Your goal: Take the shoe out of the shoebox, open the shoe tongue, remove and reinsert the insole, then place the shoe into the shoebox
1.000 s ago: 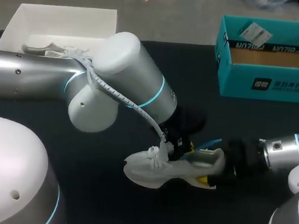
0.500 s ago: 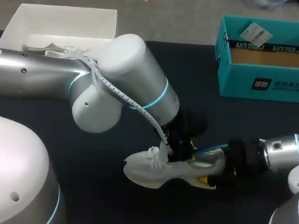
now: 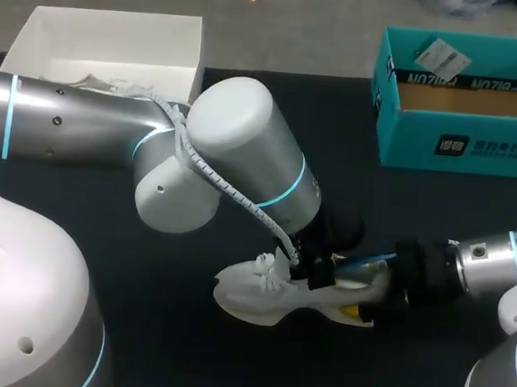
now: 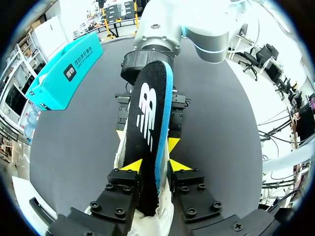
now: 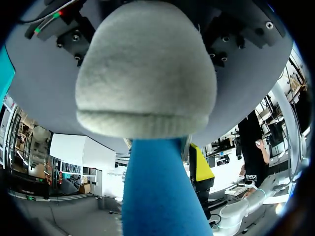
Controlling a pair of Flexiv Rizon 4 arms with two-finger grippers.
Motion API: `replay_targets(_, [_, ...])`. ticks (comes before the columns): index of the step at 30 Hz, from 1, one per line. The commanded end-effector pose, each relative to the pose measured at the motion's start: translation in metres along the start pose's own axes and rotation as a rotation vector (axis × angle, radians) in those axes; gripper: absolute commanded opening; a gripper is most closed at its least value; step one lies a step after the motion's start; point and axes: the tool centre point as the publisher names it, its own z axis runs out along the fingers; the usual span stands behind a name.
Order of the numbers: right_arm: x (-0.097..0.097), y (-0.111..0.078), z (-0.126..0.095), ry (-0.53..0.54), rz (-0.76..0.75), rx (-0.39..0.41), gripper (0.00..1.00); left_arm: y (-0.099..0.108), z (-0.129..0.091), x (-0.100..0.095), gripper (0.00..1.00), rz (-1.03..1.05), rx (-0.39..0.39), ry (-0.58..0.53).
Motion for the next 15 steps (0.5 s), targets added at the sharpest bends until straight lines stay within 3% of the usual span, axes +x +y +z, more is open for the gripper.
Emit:
replay_targets(1, [-0.002, -0.006, 0.007, -0.002, 0.001, 0.003, 0.0, 0.0, 0.003, 0.001, 0.17, -0.014, -0.016, -0.013])
replay_targets(2, [-0.002, -0.006, 0.007, -0.002, 0.001, 0.003, 0.0, 0.001, 0.004, 0.0, 0.0, -0.018, -0.018, -0.015])
replay_targets(8, [-0.002, -0.006, 0.007, -0.002, 0.001, 0.003, 0.0, 0.005, -0.002, -0.002, 0.0, -0.042, -0.013, -0.026])
replay_targets(15, [-0.002, -0.006, 0.007, -0.002, 0.001, 0.003, 0.0, -0.007, -0.013, 0.003, 0.0, 0.001, 0.017, -0.022])
